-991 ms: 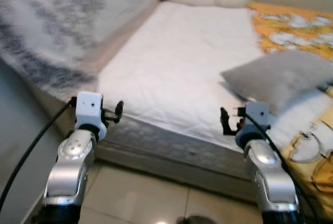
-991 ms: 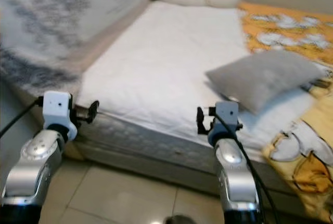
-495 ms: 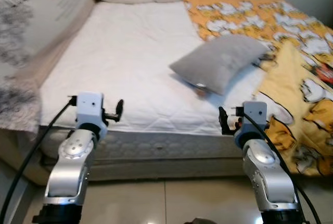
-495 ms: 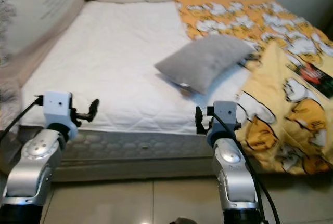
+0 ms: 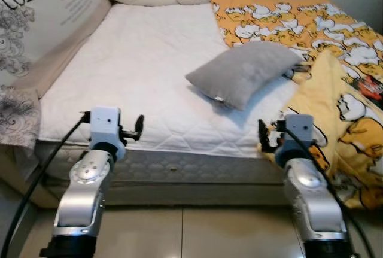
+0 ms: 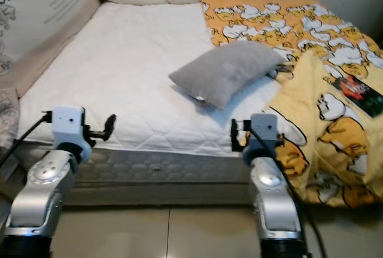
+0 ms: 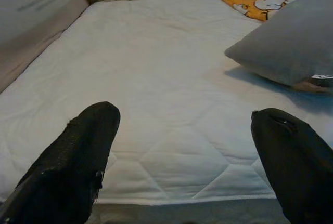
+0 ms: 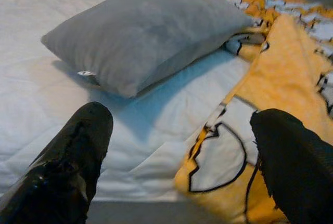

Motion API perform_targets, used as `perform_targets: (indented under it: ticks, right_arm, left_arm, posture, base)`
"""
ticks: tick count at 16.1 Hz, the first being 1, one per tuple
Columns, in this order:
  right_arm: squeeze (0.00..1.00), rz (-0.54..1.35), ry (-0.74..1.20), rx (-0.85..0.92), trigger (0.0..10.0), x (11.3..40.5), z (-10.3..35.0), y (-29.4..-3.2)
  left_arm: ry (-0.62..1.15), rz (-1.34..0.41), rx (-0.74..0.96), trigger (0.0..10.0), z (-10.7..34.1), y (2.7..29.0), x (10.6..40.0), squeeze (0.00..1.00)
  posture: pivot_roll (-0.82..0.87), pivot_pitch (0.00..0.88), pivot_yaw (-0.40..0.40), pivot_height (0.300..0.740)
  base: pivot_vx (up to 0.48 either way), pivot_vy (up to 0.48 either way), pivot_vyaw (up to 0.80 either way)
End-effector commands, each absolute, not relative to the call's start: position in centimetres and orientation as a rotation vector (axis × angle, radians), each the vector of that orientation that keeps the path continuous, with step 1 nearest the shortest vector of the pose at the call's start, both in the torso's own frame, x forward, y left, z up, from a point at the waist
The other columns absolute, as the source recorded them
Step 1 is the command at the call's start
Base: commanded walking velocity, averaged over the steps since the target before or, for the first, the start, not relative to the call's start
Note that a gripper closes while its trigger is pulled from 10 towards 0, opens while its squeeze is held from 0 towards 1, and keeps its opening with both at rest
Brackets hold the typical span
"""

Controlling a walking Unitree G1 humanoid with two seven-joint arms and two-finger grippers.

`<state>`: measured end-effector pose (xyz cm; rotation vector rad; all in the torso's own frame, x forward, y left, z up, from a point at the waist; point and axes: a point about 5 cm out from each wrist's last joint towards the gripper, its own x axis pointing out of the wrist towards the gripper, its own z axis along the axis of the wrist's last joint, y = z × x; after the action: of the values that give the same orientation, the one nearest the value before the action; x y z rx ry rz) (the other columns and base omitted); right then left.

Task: Clean up the room

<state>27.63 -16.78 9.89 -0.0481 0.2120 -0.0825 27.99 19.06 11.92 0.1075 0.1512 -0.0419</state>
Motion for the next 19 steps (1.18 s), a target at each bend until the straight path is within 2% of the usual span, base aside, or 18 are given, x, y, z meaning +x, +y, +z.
perform_targets:
  ticks: [1, 3, 19]
  right_arm:
    - [0.00, -0.087, 0.218, -0.043, 10.0, 27.61, 9.82, -16.92]
    - [0.00, -0.086, 0.207, -0.052, 10.0, 27.68, 9.97, -16.93]
    - [0.00, -0.064, 0.191, -0.060, 10.0, 28.15, 10.46, -17.00]
  left_arm:
    - [0.137, -0.044, 0.112, 10.0, 12.27, 19.03, 28.13, 0.00]
    - [0.135, -0.047, 0.113, 10.0, 12.28, 18.99, 28.13, 0.00]
    - [0.132, -0.026, 0.114, 10.0, 12.42, 19.48, 28.38, 0.00]
  posture:
    - [-0.08, 0.000, 0.002, 0.740]
    - [-0.08, 0.000, 0.003, 0.740]
    - [-0.07, 0.000, 0.004, 0.740]
  base:
    - [0.000, 0.000, -0.78]
    - [0.000, 0.000, -0.75]
    - [0.275, 0.000, 0.00]
